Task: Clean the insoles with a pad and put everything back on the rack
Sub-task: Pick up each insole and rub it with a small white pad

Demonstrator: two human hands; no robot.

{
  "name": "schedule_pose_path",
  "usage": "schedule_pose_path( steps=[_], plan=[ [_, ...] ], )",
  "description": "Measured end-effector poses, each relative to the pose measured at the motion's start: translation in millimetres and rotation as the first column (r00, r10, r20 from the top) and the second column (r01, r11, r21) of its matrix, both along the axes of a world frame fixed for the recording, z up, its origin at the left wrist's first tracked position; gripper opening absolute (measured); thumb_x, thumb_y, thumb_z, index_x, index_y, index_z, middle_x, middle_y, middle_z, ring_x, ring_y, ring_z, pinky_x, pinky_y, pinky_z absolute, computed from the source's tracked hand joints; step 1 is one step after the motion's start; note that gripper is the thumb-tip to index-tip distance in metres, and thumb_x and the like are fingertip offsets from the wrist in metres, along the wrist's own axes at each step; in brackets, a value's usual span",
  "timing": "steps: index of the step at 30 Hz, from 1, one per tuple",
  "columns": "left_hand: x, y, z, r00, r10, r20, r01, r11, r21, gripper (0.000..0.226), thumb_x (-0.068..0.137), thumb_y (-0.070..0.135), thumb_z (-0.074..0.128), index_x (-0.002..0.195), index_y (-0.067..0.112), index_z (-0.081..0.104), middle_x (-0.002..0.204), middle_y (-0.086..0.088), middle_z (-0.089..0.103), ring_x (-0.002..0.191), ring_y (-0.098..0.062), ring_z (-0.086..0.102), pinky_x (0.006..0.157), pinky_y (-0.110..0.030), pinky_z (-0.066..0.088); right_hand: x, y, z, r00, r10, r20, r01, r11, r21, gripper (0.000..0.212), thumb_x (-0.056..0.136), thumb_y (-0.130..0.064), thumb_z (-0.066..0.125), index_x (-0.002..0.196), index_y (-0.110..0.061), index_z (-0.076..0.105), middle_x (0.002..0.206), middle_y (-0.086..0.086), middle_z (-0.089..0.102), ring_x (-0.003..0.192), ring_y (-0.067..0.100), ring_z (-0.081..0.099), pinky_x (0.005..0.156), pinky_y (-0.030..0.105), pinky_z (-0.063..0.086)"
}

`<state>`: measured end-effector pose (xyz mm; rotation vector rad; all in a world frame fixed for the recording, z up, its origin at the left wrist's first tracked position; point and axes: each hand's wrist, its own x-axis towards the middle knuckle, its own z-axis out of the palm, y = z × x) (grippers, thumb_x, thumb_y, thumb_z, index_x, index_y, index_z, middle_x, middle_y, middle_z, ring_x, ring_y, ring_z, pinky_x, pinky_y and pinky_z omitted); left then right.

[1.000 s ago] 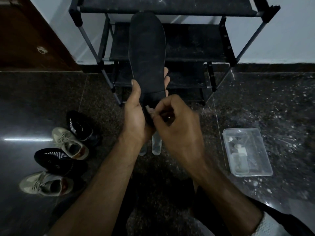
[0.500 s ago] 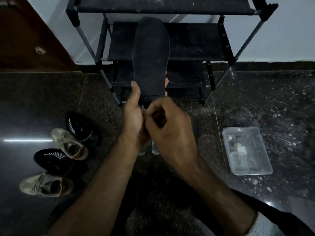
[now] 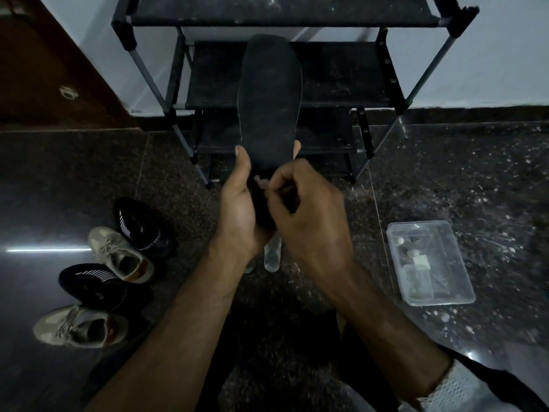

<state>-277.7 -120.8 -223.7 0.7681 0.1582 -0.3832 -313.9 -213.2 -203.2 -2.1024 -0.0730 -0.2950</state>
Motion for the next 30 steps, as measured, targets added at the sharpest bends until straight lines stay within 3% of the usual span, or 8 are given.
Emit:
schedule_pose_path(
  steps=[4, 10, 15, 17, 20, 22, 26, 30],
  plan=[
    [1.1, -3.1, -1.8, 1.0, -0.009, -0.029, 0.008, 0.998, -0.059, 0.064, 0.101, 0.052, 0.021, 0.122, 0.01, 0.064, 0.129, -0.011, 0.059, 0.119, -0.022, 0.058, 0.108, -0.041, 0.041, 11.7, -25.3, -2.5, 0.991, -0.135, 0.002, 0.135, 0.991, 0.007, 0.009, 0.09, -0.012, 0.066, 0.089, -0.014, 0.057, 0.083, -0.007, 0.062, 0.076, 0.006, 0.06, 0.063, 0.028, 0.052],
    [-1.7, -3.7, 0.5, 0.999, -0.042, -0.008, 0.042, 0.999, 0.025, 0.067, 0.102, 0.051, 0.02, 0.127, 0.001, 0.057, 0.135, -0.016, 0.057, 0.117, -0.021, 0.061, 0.09, -0.027, 0.053, 0.4, 3.0, 2.5, 0.999, 0.022, 0.048, -0.02, 0.999, -0.037, 0.007, 0.088, -0.008, 0.064, 0.089, -0.013, 0.058, 0.081, -0.003, 0.062, 0.073, 0.012, 0.059, 0.063, 0.036, 0.052],
    [-2.9, -3.6, 3.4, 0.998, -0.04, -0.039, 0.04, 0.999, -0.017, 0.066, 0.101, 0.053, 0.02, 0.127, 0.004, 0.057, 0.135, -0.014, 0.057, 0.123, -0.024, 0.057, 0.101, -0.034, 0.048, 8.6, -13.8, -3.4, 0.999, -0.047, 0.024, 0.048, 0.998, -0.032, 0.009, 0.089, -0.01, 0.065, 0.09, -0.014, 0.057, 0.084, -0.005, 0.064, 0.077, 0.01, 0.061, 0.065, 0.035, 0.054],
    [-2.7, -4.2, 1.8, 0.998, -0.041, -0.041, 0.04, 0.999, -0.02, 0.067, 0.1, 0.054, 0.02, 0.132, 0.004, 0.052, 0.138, -0.016, 0.053, 0.126, -0.027, 0.054, 0.105, -0.037, 0.045, 12.1, -22.7, -4.5, 0.996, -0.087, -0.025, 0.087, 0.996, 0.017, 0.01, 0.089, -0.012, 0.067, 0.09, -0.015, 0.058, 0.082, -0.009, 0.063, 0.076, 0.007, 0.061, 0.064, 0.025, 0.053],
    [-1.1, -3.9, -0.2, 0.999, -0.029, -0.04, 0.028, 0.999, -0.024, 0.065, 0.101, 0.052, 0.02, 0.125, 0.004, 0.057, 0.126, -0.013, 0.063, 0.116, -0.023, 0.062, 0.093, -0.033, 0.053, 11.0, -21.4, -3.8, 0.995, -0.075, -0.065, 0.082, 0.991, 0.104, 0.011, 0.088, -0.012, 0.069, 0.09, -0.015, 0.059, 0.081, -0.012, 0.063, 0.077, 0.002, 0.061, 0.065, 0.014, 0.05],
    [0.1, -2.9, -0.7, 0.999, -0.016, -0.046, 0.014, 0.999, -0.033, 0.065, 0.101, 0.052, 0.02, 0.128, 0.004, 0.055, 0.126, -0.012, 0.062, 0.117, -0.023, 0.061, 0.092, -0.033, 0.053, 11.2, -20.8, -4.1, 0.993, -0.073, -0.089, 0.088, 0.98, 0.18, 0.011, 0.087, -0.012, 0.07, 0.089, -0.015, 0.06, 0.081, -0.011, 0.064, 0.077, 0.001, 0.062, 0.067, 0.014, 0.051],
    [2.6, -2.7, -5.0, 1.0, 0.002, -0.015, -0.003, 0.999, -0.046, 0.062, 0.102, 0.05, 0.019, 0.136, 0.006, 0.047, 0.137, -0.016, 0.051, 0.132, -0.029, 0.045, 0.115, -0.043, 0.033, 18.1, -29.3, -3.3, 0.986, -0.058, -0.155, 0.124, 0.88, 0.458, 0.013, 0.084, -0.004, 0.072, 0.088, -0.006, 0.06, 0.081, 0.007, 0.067, 0.07, 0.012, 0.064, 0.065, 0.019, 0.051],
    [5.4, -1.5, -6.0, 0.998, 0.04, -0.045, -0.043, 0.997, -0.071, 0.059, 0.103, 0.046, 0.021, 0.138, 0.006, 0.046, 0.131, -0.013, 0.057, 0.127, -0.024, 0.05, 0.114, -0.037, 0.034, 24.5, -46.5, -1.5, 0.975, -0.078, -0.208, 0.185, 0.804, 0.566, 0.012, 0.087, 0.002, 0.065, 0.085, -0.009, 0.062, 0.076, 0.008, 0.064, 0.064, 0.014, 0.059, 0.061, 0.022, 0.05]
  ],
)
